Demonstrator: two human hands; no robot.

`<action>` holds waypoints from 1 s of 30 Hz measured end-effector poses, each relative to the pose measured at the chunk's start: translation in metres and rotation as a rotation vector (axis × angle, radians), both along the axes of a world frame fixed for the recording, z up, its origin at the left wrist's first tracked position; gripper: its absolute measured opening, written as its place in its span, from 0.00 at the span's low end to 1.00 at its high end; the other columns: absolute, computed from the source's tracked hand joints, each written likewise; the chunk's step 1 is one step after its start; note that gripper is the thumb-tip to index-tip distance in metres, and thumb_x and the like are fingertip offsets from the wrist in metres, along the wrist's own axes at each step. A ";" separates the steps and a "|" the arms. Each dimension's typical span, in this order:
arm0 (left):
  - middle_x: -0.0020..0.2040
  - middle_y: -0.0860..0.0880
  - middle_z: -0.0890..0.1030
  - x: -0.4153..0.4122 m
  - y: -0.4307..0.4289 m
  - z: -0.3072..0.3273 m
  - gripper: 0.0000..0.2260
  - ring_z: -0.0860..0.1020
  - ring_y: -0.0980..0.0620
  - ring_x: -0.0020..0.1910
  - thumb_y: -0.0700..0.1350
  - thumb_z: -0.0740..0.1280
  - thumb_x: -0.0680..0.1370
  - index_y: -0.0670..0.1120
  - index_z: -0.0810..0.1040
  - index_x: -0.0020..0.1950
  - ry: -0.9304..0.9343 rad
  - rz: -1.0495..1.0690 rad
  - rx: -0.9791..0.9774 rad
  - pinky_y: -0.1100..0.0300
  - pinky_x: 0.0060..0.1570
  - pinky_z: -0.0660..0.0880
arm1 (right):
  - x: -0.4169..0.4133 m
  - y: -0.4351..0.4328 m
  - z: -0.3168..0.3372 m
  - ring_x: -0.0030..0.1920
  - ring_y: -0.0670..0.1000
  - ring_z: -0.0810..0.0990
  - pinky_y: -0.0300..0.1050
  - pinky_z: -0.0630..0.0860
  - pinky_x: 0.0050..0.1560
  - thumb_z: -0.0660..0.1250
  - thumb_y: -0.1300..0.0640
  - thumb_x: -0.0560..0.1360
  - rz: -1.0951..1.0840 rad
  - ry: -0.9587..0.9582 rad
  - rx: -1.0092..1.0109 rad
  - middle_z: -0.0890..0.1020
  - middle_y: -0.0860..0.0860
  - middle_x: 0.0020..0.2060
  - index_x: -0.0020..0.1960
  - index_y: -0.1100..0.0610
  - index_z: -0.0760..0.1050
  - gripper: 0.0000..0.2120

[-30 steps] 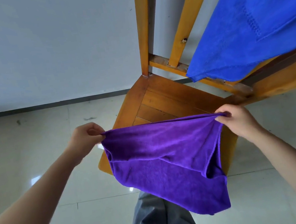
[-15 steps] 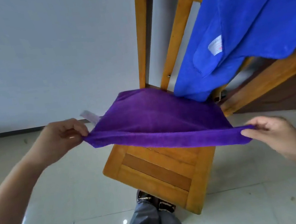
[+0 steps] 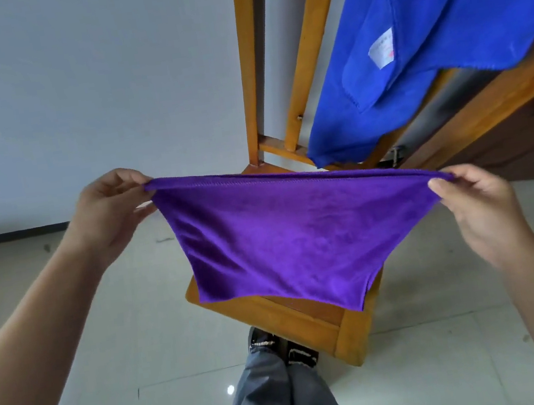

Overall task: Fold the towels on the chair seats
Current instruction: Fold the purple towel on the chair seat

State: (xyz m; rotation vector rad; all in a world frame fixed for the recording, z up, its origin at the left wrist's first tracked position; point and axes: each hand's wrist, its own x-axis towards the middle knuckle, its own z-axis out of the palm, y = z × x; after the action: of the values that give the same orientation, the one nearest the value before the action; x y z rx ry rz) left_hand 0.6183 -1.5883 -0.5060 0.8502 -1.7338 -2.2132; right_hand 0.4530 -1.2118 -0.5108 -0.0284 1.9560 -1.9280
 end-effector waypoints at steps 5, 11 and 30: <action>0.32 0.55 0.80 -0.007 -0.003 0.013 0.11 0.79 0.57 0.34 0.38 0.68 0.70 0.52 0.79 0.31 0.156 -0.019 0.096 0.64 0.41 0.77 | -0.006 0.001 0.019 0.39 0.45 0.83 0.37 0.78 0.49 0.80 0.44 0.49 -0.002 -0.027 -0.215 0.84 0.47 0.33 0.34 0.50 0.81 0.18; 0.34 0.51 0.83 0.015 -0.010 -0.003 0.14 0.81 0.55 0.37 0.50 0.81 0.54 0.49 0.81 0.33 0.110 -0.124 0.185 0.61 0.41 0.79 | 0.016 0.027 0.011 0.38 0.48 0.83 0.40 0.79 0.43 0.82 0.42 0.44 0.067 -0.150 -0.175 0.83 0.50 0.32 0.33 0.50 0.81 0.22; 0.36 0.43 0.76 0.049 0.029 -0.143 0.09 0.74 0.50 0.35 0.30 0.64 0.74 0.42 0.75 0.38 -0.730 -0.046 -0.046 0.68 0.29 0.75 | 0.075 0.026 -0.161 0.30 0.45 0.79 0.39 0.75 0.34 0.65 0.64 0.75 -0.002 -0.588 0.449 0.79 0.52 0.34 0.38 0.57 0.72 0.08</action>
State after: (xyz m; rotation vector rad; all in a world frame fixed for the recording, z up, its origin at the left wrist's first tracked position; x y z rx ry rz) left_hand 0.6674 -1.5590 -0.6486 1.7807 -2.0776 -2.0035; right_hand 0.5276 -1.1861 -0.6719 0.5911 1.8993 -1.2521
